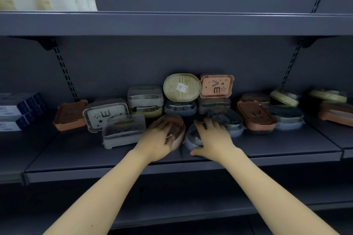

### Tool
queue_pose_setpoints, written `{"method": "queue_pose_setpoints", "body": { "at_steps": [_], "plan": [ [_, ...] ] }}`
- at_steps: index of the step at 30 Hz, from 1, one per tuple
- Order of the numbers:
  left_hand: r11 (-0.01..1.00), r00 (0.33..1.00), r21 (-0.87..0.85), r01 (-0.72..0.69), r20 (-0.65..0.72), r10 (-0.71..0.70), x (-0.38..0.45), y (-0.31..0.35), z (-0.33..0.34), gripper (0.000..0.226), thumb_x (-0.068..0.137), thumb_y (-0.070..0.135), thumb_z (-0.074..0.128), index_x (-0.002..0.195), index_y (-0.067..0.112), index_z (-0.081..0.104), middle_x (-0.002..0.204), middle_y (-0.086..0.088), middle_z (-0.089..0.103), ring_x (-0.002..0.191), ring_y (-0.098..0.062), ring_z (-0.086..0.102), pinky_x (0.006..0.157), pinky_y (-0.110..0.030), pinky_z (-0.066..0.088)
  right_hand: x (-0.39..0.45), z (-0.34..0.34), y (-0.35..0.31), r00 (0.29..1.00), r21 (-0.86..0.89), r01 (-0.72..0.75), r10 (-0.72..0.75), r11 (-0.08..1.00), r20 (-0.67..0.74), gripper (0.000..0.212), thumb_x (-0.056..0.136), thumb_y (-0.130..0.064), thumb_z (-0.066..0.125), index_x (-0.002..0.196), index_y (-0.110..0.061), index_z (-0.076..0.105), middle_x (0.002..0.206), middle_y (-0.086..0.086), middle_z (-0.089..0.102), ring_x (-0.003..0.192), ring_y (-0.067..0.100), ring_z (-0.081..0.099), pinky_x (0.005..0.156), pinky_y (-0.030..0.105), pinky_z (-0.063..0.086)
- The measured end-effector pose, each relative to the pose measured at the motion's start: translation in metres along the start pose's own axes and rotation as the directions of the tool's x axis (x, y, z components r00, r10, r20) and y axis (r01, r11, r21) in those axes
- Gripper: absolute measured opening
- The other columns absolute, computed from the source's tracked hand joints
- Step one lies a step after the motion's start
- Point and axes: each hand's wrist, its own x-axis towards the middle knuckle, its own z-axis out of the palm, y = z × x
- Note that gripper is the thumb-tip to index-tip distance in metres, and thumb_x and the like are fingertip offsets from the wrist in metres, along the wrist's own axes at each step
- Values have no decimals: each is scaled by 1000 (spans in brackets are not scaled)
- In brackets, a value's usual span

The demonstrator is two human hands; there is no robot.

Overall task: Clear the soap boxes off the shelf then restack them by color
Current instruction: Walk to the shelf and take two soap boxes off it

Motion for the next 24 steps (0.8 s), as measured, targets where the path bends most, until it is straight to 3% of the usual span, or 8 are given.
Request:
{"method": "queue_pose_setpoints", "body": {
  "at_steps": [3,9,15,17,21,24],
  "plan": [
    [999,998,8,-41,44,41,-7,-3,-4,56,99,34,36,148,12,24,156,-4,19,144,-19,13,118,-30,9,-9,5,6,999,67,-4,7,998,-37,91,75,-57,66,147,-22,22,149,5,28,132,27,29,106,36,27],
    [993,981,21,-117,156,112,-16,-9,-13,59,98,38,28,150,13,18,158,-2,13,145,-16,9,118,-29,6,-19,7,13,1000,167,12,-9,986,-17,89,77,-53,67,148,-28,21,155,-1,21,138,27,22,112,36,18],
    [979,952,0,-205,233,199,-24,-22,-25,56,101,31,32,151,16,13,158,0,8,145,-13,5,119,-28,4,-31,12,12,998,67,5,0,998,-65,84,84,-55,55,150,-28,11,157,-3,13,142,24,12,115,41,4],
    [967,938,15,-253,248,241,-29,-28,-29,56,101,28,33,151,17,10,158,3,5,145,-11,2,119,-28,3,-35,14,13,995,52,-4,9,999,-97,83,82,-56,58,149,-26,18,155,1,20,141,26,18,115,43,9],
    [945,918,69,-320,268,291,-38,-32,-34,54,102,27,27,151,19,6,158,6,1,145,-9,-2,115,-21,-4,-43,20,13,982,104,-61,79,993,-173,81,66,-52,77,134,-18,50,134,14,51,122,38,48,100,51,37],
    [959,951,96,-265,192,244,-40,-22,-35,65,90,44,15,150,19,17,158,3,13,145,-14,12,115,-24,7,-46,25,12,973,99,-86,105,991,-206,79,71,-50,74,139,-21,45,140,12,47,128,37,41,105,51,31]
  ]
}}
